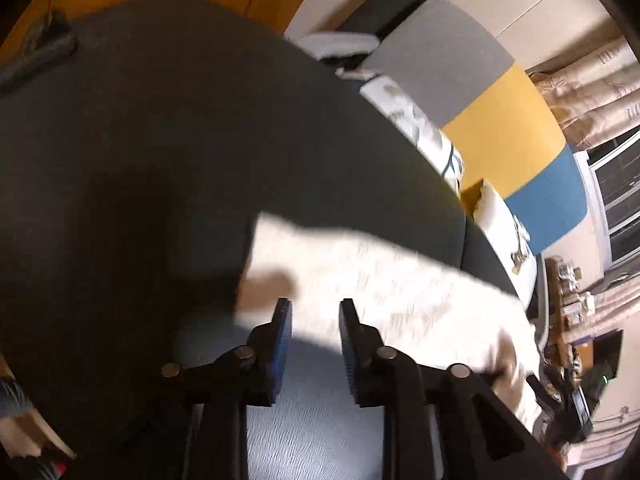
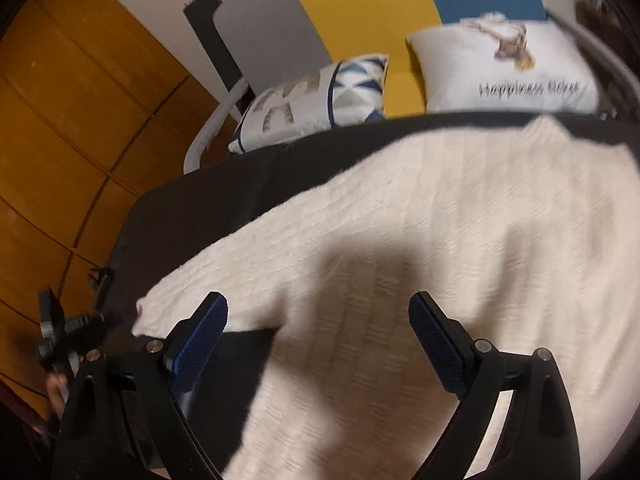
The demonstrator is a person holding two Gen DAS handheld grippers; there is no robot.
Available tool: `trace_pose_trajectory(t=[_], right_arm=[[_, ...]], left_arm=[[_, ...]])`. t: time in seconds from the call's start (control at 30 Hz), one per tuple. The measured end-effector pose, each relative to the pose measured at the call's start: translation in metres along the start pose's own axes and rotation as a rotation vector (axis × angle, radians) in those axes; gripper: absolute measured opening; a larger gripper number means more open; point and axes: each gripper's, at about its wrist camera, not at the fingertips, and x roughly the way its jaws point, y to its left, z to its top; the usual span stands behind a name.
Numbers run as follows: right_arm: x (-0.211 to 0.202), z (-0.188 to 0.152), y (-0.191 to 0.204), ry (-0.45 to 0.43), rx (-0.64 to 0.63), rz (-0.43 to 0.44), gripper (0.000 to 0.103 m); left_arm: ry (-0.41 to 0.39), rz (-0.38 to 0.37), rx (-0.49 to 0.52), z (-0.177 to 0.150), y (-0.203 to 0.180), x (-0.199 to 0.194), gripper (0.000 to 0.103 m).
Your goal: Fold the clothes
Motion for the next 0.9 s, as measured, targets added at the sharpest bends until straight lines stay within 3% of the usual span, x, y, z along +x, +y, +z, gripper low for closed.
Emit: trace_pose_trajectory(t=[0.13,0.2,0.33,0.47,0.53,0.57,0.6,0.63,0.7,0.83,0.9], right_arm=[[0.020,-0.006,-0.001,0.022,0.033,0.009,0.095],[0.027,-0.007,-0.001,0.028,0.042,0.014,0.095],[0.029,0.001,0.010,0.011,0.000,0.034,0.095],[0.033,0.012,0.048,0.018,-0.153,0.098,0.095],[0.048,0.015,0.067,0.053,-0.230,0.074,0.095],[0.056,0.016,0.074,0.072,-0.253,0.051,0.095],[0.065,0.017,0.078,0.093,-0.267,0.026,0.095],[0.075,0.018,0.082,0.117,-0.276,-0.002,0.095],[0.091,0.015,0.083,0.164,-0.277,-0.030,0.095],[0.108,0.004,0.083,0.216,-0.268,-0.016,0.096],[0.100,0.006,0.078,0.220,-0.205,0.098,0.096]], left_arm=[[0.149,-0.174,-0.201,-0.008,0.029,0.029,0.035],[0.180,-0.237,-0.279,-0.004,0.029,0.044,0.037],[0.161,-0.249,-0.336,0.000,0.020,0.058,0.039],[0.155,-0.234,-0.383,-0.002,0.019,0.057,0.041],[0.143,-0.237,-0.414,-0.009,0.030,0.046,0.040],[0.129,-0.244,-0.430,-0.010,0.033,0.045,0.038],[0.114,-0.251,-0.445,-0.011,0.035,0.045,0.029],[0.098,-0.233,-0.443,-0.010,0.037,0.046,0.005],[0.068,-0.192,-0.396,-0.003,0.033,0.053,0.005],[-0.045,-0.139,-0.255,0.010,0.016,0.027,0.004],[-0.104,-0.109,-0.181,0.017,0.008,0.013,0.004]])
